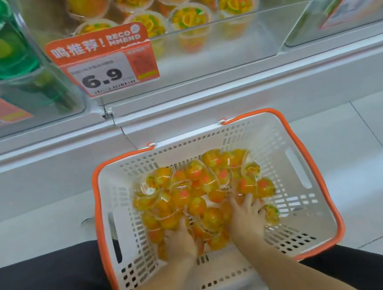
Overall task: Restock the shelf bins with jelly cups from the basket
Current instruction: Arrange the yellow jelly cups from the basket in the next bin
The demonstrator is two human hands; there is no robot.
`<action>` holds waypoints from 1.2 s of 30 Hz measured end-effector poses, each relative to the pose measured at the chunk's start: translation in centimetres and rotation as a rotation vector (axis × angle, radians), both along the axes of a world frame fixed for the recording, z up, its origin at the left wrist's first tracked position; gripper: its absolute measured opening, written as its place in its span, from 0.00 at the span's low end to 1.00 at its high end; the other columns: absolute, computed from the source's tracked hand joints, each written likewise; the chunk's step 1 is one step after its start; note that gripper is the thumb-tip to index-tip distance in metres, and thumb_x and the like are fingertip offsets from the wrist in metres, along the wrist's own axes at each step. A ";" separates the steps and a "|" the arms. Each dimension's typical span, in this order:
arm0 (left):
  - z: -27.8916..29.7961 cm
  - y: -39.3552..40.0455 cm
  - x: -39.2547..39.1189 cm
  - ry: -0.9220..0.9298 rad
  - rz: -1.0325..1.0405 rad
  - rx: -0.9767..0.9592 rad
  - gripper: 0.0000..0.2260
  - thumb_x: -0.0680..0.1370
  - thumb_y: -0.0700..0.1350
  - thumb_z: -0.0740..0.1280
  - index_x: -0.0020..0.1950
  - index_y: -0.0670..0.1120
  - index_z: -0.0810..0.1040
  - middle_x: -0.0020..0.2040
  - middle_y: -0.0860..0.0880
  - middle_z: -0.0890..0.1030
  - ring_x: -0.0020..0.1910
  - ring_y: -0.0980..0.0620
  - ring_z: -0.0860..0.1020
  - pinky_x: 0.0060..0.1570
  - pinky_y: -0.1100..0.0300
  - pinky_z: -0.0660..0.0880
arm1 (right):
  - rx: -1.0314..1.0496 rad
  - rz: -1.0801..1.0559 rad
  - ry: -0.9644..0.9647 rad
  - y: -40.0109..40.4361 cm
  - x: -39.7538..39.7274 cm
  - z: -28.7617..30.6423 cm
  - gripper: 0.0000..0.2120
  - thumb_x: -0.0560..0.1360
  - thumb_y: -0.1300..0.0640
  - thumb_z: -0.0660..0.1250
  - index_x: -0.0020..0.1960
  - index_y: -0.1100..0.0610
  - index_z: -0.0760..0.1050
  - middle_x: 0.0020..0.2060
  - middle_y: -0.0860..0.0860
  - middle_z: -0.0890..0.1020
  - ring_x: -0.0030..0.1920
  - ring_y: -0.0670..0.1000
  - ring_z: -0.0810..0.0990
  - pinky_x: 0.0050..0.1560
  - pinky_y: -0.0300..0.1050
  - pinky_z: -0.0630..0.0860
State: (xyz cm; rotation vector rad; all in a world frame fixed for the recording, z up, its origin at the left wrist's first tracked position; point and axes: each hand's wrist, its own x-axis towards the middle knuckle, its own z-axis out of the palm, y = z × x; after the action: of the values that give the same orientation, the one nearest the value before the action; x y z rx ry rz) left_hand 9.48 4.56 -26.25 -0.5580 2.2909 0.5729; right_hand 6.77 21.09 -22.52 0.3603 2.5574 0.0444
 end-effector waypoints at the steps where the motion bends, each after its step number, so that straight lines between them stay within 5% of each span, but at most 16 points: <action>1: -0.5 -0.2 0.0 0.033 0.033 0.005 0.20 0.80 0.57 0.58 0.72 0.61 0.64 0.65 0.39 0.74 0.63 0.40 0.73 0.64 0.43 0.71 | 0.022 0.051 0.011 -0.3 -0.1 0.2 0.30 0.78 0.58 0.61 0.77 0.46 0.57 0.68 0.58 0.64 0.67 0.63 0.65 0.66 0.59 0.66; 5: -0.7 -0.5 0.7 0.143 -0.096 -0.002 0.19 0.83 0.58 0.52 0.70 0.51 0.68 0.67 0.41 0.70 0.67 0.40 0.67 0.68 0.44 0.64 | 0.009 0.050 0.019 -1.1 -2.0 0.6 0.20 0.79 0.59 0.60 0.70 0.50 0.66 0.66 0.55 0.67 0.65 0.59 0.66 0.65 0.56 0.64; 8: -3.2 -1.3 1.3 0.138 0.024 0.007 0.35 0.74 0.75 0.56 0.70 0.52 0.71 0.67 0.45 0.74 0.65 0.43 0.71 0.66 0.42 0.68 | -0.049 0.136 0.000 -1.5 -2.5 0.9 0.24 0.76 0.63 0.64 0.71 0.53 0.64 0.69 0.54 0.69 0.70 0.58 0.64 0.68 0.54 0.63; 11: -2.3 -1.3 1.5 0.031 0.047 0.011 0.23 0.78 0.56 0.68 0.71 0.54 0.70 0.70 0.37 0.70 0.66 0.36 0.70 0.66 0.42 0.70 | -0.168 0.157 0.026 -1.7 -1.6 1.2 0.23 0.73 0.63 0.68 0.66 0.54 0.65 0.64 0.53 0.76 0.69 0.56 0.70 0.65 0.51 0.66; 14: 0.0 -1.5 1.9 0.165 0.102 0.073 0.04 0.79 0.55 0.60 0.52 0.63 0.71 0.58 0.41 0.78 0.57 0.42 0.76 0.60 0.41 0.75 | -0.454 -0.107 -0.040 -1.7 -1.0 2.0 0.32 0.67 0.53 0.79 0.64 0.55 0.65 0.57 0.51 0.78 0.59 0.54 0.78 0.50 0.44 0.73; 17: -0.2 -1.4 2.4 0.201 0.023 0.041 0.10 0.81 0.48 0.59 0.58 0.61 0.68 0.59 0.46 0.76 0.57 0.45 0.74 0.60 0.46 0.74 | -0.737 -0.459 -0.171 -1.4 -0.6 2.8 0.42 0.60 0.45 0.82 0.68 0.55 0.69 0.58 0.49 0.79 0.58 0.53 0.80 0.49 0.43 0.78; 22: 1.6 -1.1 2.4 0.266 -0.147 -0.064 0.14 0.80 0.41 0.56 0.63 0.55 0.70 0.58 0.47 0.76 0.57 0.44 0.74 0.59 0.49 0.74 | -1.202 -0.801 -0.280 0.7 0.3 5.0 0.29 0.66 0.62 0.81 0.63 0.56 0.74 0.56 0.52 0.82 0.50 0.53 0.85 0.45 0.52 0.84; 25: 1.9 -1.2 2.5 0.260 -0.205 -0.096 0.12 0.81 0.41 0.55 0.59 0.54 0.71 0.52 0.49 0.78 0.52 0.48 0.76 0.57 0.51 0.76 | -1.339 -0.859 -0.285 1.9 0.5 5.6 0.28 0.68 0.71 0.77 0.63 0.55 0.74 0.60 0.56 0.80 0.54 0.56 0.84 0.56 0.54 0.82; 30: 3.3 -1.6 2.1 0.180 -0.214 -0.086 0.10 0.81 0.40 0.58 0.49 0.52 0.77 0.50 0.50 0.81 0.49 0.50 0.79 0.53 0.54 0.78 | -1.611 -0.964 -0.356 2.2 0.4 7.9 0.16 0.74 0.55 0.74 0.60 0.59 0.80 0.60 0.57 0.82 0.60 0.58 0.81 0.67 0.60 0.74; 33: 5.3 -2.0 0.3 0.039 -0.274 -0.040 0.05 0.79 0.43 0.66 0.44 0.48 0.79 0.49 0.49 0.83 0.47 0.50 0.80 0.48 0.58 0.77 | -1.662 -0.980 -0.331 2.0 -0.5 9.4 0.09 0.77 0.56 0.71 0.55 0.59 0.81 0.57 0.59 0.83 0.55 0.60 0.82 0.62 0.60 0.77; 36: 9.9 -2.6 -2.8 -0.121 -0.406 0.071 0.13 0.75 0.50 0.72 0.55 0.43 0.80 0.52 0.49 0.79 0.49 0.50 0.80 0.42 0.61 0.73 | -1.693 -0.895 -0.244 1.7 -2.1 11.9 0.09 0.76 0.62 0.71 0.55 0.62 0.82 0.57 0.57 0.82 0.61 0.58 0.80 0.56 0.61 0.80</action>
State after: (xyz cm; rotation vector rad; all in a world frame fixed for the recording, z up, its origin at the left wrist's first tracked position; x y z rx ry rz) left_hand 6.72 1.99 -16.36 -0.0827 2.1756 0.4054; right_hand 4.64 22.82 -10.61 0.6155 1.2227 -1.9808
